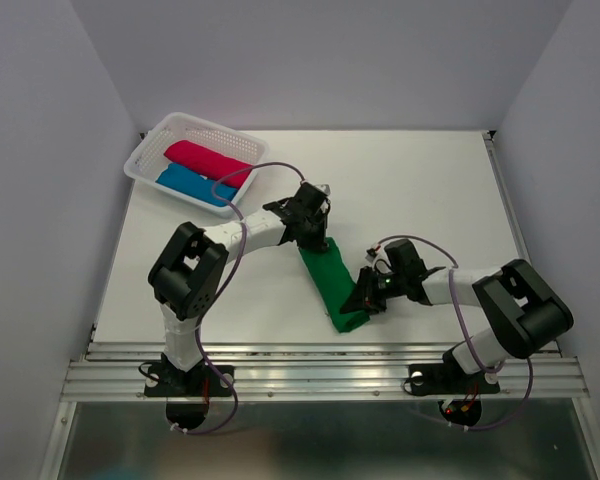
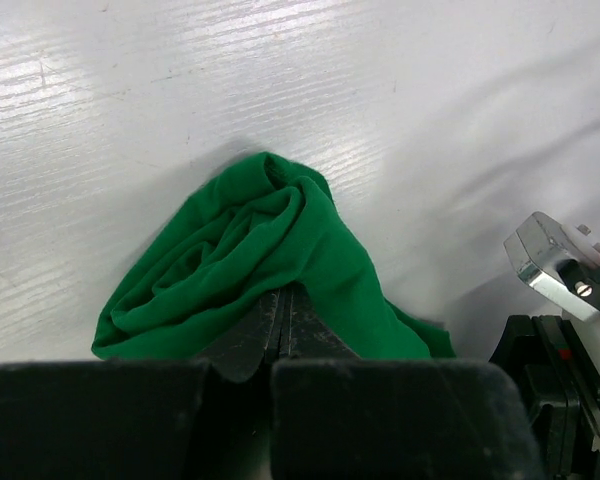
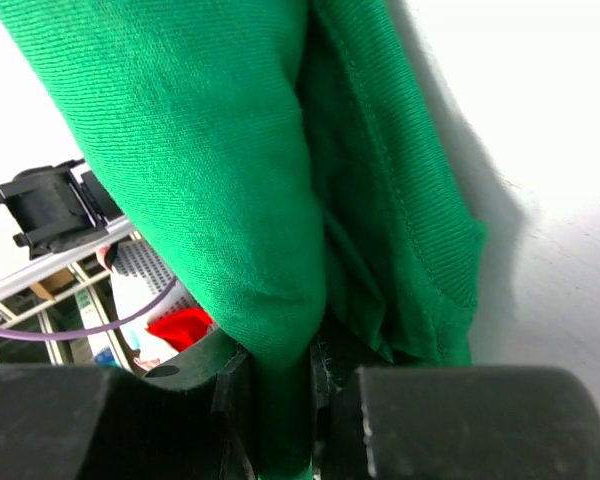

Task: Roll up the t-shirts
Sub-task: Roll the T-shirt to the center of the board.

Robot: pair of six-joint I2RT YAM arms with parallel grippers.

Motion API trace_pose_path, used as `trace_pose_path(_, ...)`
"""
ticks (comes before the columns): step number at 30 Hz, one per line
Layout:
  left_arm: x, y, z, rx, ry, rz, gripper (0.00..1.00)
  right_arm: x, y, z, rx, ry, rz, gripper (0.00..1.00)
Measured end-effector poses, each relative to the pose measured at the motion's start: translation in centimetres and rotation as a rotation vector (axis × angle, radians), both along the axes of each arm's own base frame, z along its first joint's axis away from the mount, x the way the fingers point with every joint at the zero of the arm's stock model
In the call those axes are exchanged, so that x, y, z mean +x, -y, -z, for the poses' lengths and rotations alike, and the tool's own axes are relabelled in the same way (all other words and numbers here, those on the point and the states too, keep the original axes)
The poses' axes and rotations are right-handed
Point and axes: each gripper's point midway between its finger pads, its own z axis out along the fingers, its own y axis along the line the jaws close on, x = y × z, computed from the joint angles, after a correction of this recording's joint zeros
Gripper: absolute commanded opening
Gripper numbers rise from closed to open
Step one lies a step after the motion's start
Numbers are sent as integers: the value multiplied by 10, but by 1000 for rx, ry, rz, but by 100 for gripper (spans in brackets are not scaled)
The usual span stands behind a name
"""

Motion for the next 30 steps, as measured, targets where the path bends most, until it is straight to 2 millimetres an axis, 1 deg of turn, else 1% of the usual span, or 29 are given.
trace_pose_path(2, 0, 0, 0, -1, -1, 2, 0, 1, 0, 0, -1, -2, 13, 4)
trace_pose_path(4, 0, 1, 2, -3, -3, 5, 0, 3, 1, 2, -16, 8, 26, 26)
trace_pose_path(5, 0, 2, 4, -3, -7, 6, 0, 4, 2, 2, -22, 10, 30, 46)
trace_pose_path(8, -1, 3, 5, -5, -9, 9, 0, 7, 6, 2, -56, 37, 47, 53)
trace_pose_path(10, -1, 3, 5, -7, -10, 12, 0, 11, 10, -2, -90, 74, 55, 57)
trace_pose_path(11, -1, 3, 5, -7, -10, 13, 0, 13, 11, -6, -104, 93, 59, 58)
trace_pose_path(13, 0, 3, 6, -8, -11, 14, 0, 16, 19, -12, -152, 130, 75, 65)
trace_pose_path(14, -1, 4, 6, -8, -11, 15, 0, 17, 22, -17, -170, 148, 80, 66)
trace_pose_path(15, 0, 4, 6, -9, -11, 16, 0, 19, 25, -24, -185, 173, 88, 71)
trace_pose_path(17, 0, 4, 6, -9, -11, 17, 0, 22, 30, -34, -208, 209, 93, 72)
trace_pose_path(19, 0, 4, 6, -11, -10, 19, 0, 23, 36, -47, -242, 243, 103, 71)
trace_pose_path(20, -1, 4, 6, -11, -10, 20, 0, 23, 40, -52, -259, 250, 106, 68)
trace_pose_path(21, -1, 4, 6, -11, -10, 20, 0, 23, 43, -61, -272, 270, 115, 56)
trace_pose_path(22, -1, 4, 6, -11, -11, 20, 0, 24, 47, -68, -285, 286, 125, 47)
trace_pose_path(23, -1, 4, 6, -11, -10, 20, 0, 25, 48, -74, -289, 301, 128, 33)
trace_pose_path(26, -1, 4, 6, -11, -10, 20, 0, 29, 48, -94, -280, 336, 147, 16)
trace_pose_path(28, -1, 4, 6, -11, -10, 20, 0, 30, 45, -100, -270, 347, 148, 13)
trace_pose_path(30, -1, 4, 6, -11, -11, 20, 0, 27, 40, -99, -265, 341, 134, 12)
